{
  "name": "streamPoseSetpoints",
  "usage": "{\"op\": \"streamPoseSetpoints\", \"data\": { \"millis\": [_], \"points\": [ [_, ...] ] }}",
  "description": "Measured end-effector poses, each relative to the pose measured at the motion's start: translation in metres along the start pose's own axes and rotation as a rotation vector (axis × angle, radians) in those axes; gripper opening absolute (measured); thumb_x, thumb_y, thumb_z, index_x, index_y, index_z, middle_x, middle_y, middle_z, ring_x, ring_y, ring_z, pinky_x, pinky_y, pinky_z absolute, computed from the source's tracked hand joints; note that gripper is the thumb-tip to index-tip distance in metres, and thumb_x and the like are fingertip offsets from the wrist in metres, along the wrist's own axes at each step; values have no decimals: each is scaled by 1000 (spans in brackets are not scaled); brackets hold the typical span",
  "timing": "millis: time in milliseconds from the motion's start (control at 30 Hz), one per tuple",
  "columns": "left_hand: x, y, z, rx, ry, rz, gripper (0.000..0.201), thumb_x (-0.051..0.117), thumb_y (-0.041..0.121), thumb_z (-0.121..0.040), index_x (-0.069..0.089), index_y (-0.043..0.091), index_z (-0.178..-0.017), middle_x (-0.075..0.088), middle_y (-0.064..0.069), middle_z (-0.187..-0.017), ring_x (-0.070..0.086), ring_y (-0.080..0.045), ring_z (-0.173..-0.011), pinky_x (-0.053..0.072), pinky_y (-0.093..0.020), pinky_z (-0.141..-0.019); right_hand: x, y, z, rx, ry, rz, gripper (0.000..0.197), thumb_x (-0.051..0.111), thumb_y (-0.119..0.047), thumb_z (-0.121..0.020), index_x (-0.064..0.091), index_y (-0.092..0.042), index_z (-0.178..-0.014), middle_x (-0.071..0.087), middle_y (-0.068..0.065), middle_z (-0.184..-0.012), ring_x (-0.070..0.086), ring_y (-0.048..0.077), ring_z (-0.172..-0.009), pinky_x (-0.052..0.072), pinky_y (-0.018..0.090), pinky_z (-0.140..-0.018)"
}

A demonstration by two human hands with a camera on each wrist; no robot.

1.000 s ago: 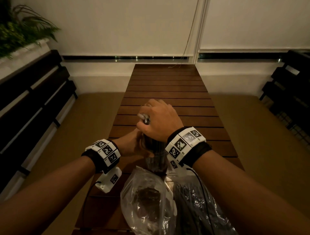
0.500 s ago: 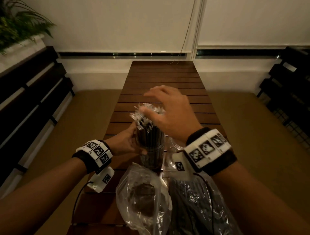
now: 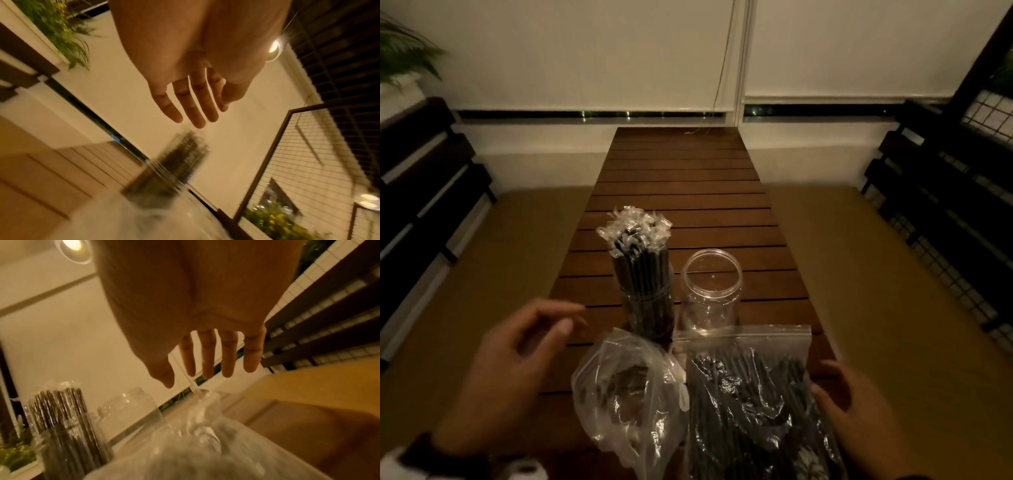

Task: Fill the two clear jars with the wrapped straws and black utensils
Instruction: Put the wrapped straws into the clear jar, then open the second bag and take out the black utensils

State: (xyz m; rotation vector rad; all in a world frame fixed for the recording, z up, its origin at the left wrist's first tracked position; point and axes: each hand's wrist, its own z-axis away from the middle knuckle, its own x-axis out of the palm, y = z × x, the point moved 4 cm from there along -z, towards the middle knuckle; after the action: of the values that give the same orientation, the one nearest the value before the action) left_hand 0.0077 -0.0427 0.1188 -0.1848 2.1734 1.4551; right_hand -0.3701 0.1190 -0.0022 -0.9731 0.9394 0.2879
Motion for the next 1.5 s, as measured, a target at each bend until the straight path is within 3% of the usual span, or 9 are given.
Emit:
{"op": "streamPoseSetpoints", "data": {
  "millis": [100, 367, 567, 733, 867, 1100, 1233, 1367, 1500],
  "points": [
    [42, 32, 39, 31, -162, 79, 11, 72, 31, -82, 72, 40, -88, 74, 15, -81, 71, 0, -78, 51, -5, -70, 25, 27, 5, 77, -59, 2, 75, 65, -59, -80, 44, -23, -143, 45, 8, -150, 48, 25, -133, 41, 43, -111],
    [169, 40, 86, -79, -675, 262, 16, 62, 30, -93, 68, 36, -107, 73, 9, -103, 70, -6, -99, 54, -19, -89, 42, 32, 1, 146, -126, -260, 75, 65, -43, -92, 24, -24, -153, 57, 5, -141, 60, 24, -122, 46, 40, -106],
    [180, 1, 76, -237, -543, 132, 27, 62, 15, -94, 65, 39, -106, 68, 5, -100, 66, -4, -91, 57, -20, -82, 43, 48, -5, 215, -171, -313, 63, 60, -18, -97, 30, -20, -152, 69, 7, -99, 64, 17, -83, 53, 34, -77],
    [169, -33, 73, -356, -431, 35, 22, 60, 13, -95, 60, 31, -108, 63, 4, -101, 65, 3, -81, 56, -18, -67, 29, 49, 1, 194, -116, -474, 16, 55, -21, -101, 71, -17, -101, 72, 0, -99, 66, 15, -88, 50, 30, -75],
    [172, -42, 74, -408, -448, 69, 21, 59, 6, -95, 61, 22, -108, 62, -3, -100, 68, 1, -79, 56, -18, -60, 6, 40, 14, 199, -7, -579, 30, 47, -15, -103, 59, -6, -78, 55, 6, -68, 46, 19, -63, 35, 35, -63],
    [178, -25, 60, -369, -494, 105, 17, 61, 20, -95, 64, 33, -106, 66, -3, -98, 71, -12, -82, 61, -29, -72, -41, -6, 46, 24, 93, -739, 31, 40, -17, -105, 49, 3, -83, 49, 34, -83, 45, 21, -66, 35, 37, -64],
    [182, 9, 40, -274, -509, 207, 14, 56, 20, -98, 65, 28, -105, 70, 0, -92, 70, -7, -79, 55, -29, -79, -54, -31, 67, -148, 206, -811, 26, 46, -9, -101, 55, -4, -77, 50, -5, -54, 45, 2, -49, 40, 18, -52],
    [187, 51, 21, -267, -533, 451, 39, 47, 39, -98, 57, 7, -116, 66, -10, -91, 65, -18, -79, 53, -29, -74, -48, -53, 90, -508, 336, -512, 13, 47, -30, -79, 59, -34, -82, 65, -18, -96, 56, -18, -92, 40, 1, -77],
    [195, 71, 9, -373, -621, 438, 78, 23, 68, -89, 54, 3, -118, 63, -30, -103, 64, -37, -88, 55, -41, -81, -7, -57, 103, -631, 70, -128, 54, 49, -39, -84, 39, -70, -127, 43, -32, -144, 48, -13, -120, 40, 1, -92]
  ]
}}
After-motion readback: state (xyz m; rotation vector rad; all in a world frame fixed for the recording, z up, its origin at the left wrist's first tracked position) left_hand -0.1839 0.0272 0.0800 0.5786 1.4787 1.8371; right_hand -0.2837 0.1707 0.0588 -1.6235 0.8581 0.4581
